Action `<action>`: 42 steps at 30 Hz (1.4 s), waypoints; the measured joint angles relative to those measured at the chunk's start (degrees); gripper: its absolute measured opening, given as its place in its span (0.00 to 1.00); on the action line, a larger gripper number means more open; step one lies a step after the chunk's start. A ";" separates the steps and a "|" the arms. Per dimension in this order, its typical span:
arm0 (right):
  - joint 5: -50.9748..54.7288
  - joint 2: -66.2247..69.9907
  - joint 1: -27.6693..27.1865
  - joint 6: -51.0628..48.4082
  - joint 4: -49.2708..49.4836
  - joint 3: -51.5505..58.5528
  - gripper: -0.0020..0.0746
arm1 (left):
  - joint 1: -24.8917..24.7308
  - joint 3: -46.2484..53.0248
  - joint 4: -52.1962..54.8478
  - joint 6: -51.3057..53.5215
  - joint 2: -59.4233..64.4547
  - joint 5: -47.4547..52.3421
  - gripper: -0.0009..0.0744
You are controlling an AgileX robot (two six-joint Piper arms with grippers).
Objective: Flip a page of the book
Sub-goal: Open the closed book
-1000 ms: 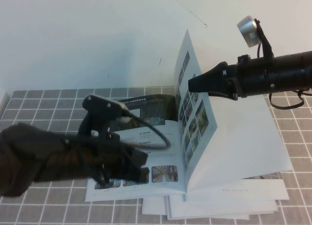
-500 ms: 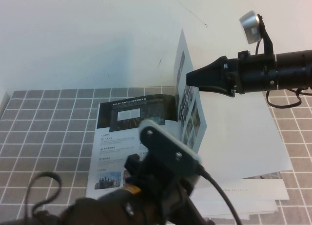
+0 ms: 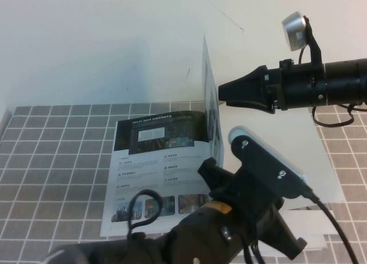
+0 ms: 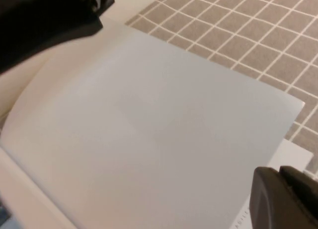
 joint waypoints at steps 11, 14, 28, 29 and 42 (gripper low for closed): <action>0.09 0.00 0.00 -2.49 0.00 0.00 0.53 | 0.00 -3.46 -3.92 13.34 8.22 -9.39 0.01; 0.09 0.00 0.00 -3.39 -1.18 0.00 0.53 | 0.27 -3.46 -10.18 17.24 8.95 -10.15 0.01; -8.98 3.67 0.00 2.75 -29.96 0.00 0.10 | 12.87 -3.46 -31.31 31.45 9.04 -2.72 0.01; -8.84 4.26 0.00 3.06 -30.34 0.00 0.07 | 13.78 -3.46 -31.31 31.45 9.08 -1.69 0.01; -5.71 7.46 0.00 11.26 -41.58 0.00 0.02 | 30.38 -3.46 -30.89 23.37 11.01 21.07 0.01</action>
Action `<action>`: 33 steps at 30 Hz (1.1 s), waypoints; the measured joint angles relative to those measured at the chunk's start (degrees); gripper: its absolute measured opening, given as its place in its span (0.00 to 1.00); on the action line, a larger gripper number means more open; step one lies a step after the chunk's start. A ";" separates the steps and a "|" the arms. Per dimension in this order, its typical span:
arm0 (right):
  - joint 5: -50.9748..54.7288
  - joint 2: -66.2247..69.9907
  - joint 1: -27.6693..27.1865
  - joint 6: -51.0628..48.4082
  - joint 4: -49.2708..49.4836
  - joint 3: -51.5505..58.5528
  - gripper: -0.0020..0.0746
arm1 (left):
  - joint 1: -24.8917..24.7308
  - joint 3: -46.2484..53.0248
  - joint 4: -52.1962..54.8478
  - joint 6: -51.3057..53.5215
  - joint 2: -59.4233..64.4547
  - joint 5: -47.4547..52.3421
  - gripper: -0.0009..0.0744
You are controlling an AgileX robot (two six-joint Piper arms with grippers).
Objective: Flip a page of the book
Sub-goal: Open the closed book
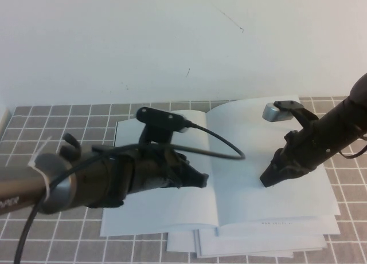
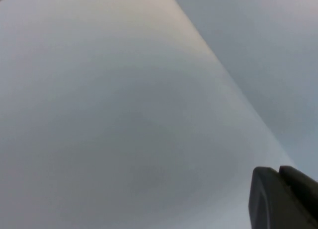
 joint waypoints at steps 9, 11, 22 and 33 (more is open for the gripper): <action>0.35 0.11 0.00 3.62 -1.96 0.00 0.02 | 8.69 -0.13 0.50 -6.33 7.51 11.68 0.01; 0.35 0.26 0.00 4.33 -1.96 0.00 0.02 | 9.63 -0.24 0.62 -6.98 9.74 13.45 0.01; 0.50 4.08 0.00 5.21 -2.43 -0.09 0.02 | 10.10 -1.04 0.62 -8.07 11.40 16.06 0.01; 0.37 -5.86 0.10 4.01 -3.66 -0.09 0.02 | 10.16 -0.54 5.28 -8.07 1.59 18.07 0.01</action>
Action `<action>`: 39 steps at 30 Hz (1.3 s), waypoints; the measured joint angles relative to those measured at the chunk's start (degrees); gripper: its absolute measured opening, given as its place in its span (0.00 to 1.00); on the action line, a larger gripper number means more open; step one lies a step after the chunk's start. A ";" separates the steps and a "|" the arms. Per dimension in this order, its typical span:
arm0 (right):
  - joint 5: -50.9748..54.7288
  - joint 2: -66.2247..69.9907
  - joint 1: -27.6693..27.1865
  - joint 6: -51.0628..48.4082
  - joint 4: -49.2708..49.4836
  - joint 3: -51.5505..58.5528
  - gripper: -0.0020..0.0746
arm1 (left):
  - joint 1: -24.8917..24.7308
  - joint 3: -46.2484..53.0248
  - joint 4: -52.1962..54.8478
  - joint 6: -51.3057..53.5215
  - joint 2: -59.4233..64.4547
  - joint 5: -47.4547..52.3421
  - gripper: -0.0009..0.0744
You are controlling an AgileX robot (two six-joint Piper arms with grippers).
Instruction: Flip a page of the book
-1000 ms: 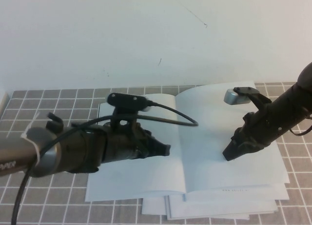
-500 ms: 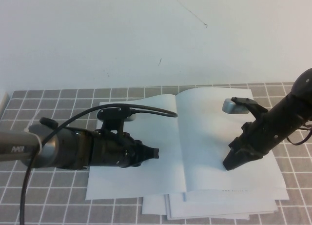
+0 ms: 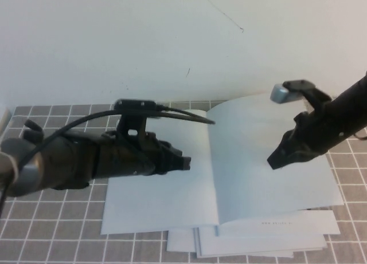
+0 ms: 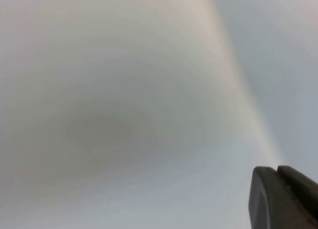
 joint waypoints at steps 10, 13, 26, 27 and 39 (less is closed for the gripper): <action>2.32 -22.51 0.00 -0.35 -8.50 0.00 0.02 | 0.00 0.00 23.12 -10.51 -22.50 6.16 0.01; 4.62 -29.84 0.00 1.45 -12.56 0.00 0.02 | 0.00 0.00 34.35 -18.67 -28.85 12.71 0.01; 4.88 -57.98 0.00 16.05 -31.57 11.38 0.02 | -0.08 6.12 87.44 -62.55 -51.61 23.10 0.01; 3.72 -60.30 0.00 17.27 -32.54 13.97 0.02 | -0.08 7.59 89.96 -64.89 -53.34 21.89 0.01; -13.56 -82.75 0.00 27.23 -35.44 43.53 0.02 | -0.08 33.75 101.64 -74.54 -76.72 11.17 0.01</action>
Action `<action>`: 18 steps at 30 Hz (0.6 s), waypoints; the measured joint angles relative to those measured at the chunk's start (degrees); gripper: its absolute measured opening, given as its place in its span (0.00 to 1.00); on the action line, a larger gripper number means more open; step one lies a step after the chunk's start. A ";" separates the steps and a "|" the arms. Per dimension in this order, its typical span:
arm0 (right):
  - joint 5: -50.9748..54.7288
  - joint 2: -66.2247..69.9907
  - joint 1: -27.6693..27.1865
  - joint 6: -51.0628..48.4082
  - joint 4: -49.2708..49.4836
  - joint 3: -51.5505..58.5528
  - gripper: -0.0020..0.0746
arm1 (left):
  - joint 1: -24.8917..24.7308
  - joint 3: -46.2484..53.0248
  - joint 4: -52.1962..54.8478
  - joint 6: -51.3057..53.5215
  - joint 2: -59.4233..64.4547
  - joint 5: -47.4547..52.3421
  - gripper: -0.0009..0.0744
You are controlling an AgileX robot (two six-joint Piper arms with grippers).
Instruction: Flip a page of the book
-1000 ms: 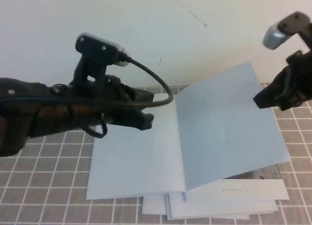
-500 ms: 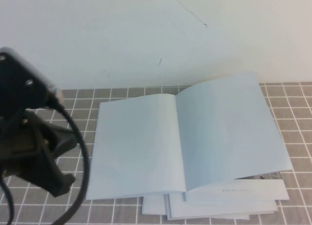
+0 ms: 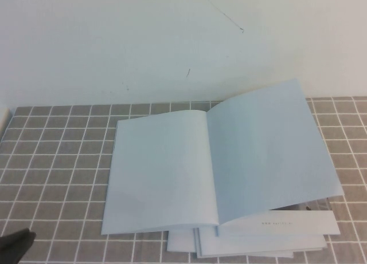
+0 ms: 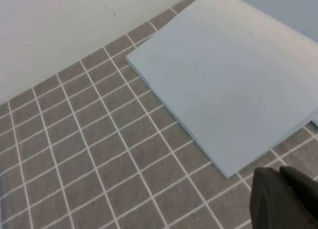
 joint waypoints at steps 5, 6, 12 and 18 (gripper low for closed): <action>-4.63 -6.75 0.00 2.57 0.00 9.11 0.02 | 0.00 3.91 -0.23 -1.61 -3.98 -0.12 0.01; -5.05 -7.85 0.00 3.08 0.00 10.43 0.02 | 0.00 4.04 -0.23 -1.81 -4.19 -0.12 0.01; -4.68 -10.73 0.00 3.91 0.00 13.13 0.02 | 0.00 4.30 -0.47 -2.38 -4.17 -0.12 0.01; -1.91 -10.71 0.00 4.04 0.00 13.16 0.02 | 0.00 4.30 -0.59 -2.48 -4.17 0.61 0.01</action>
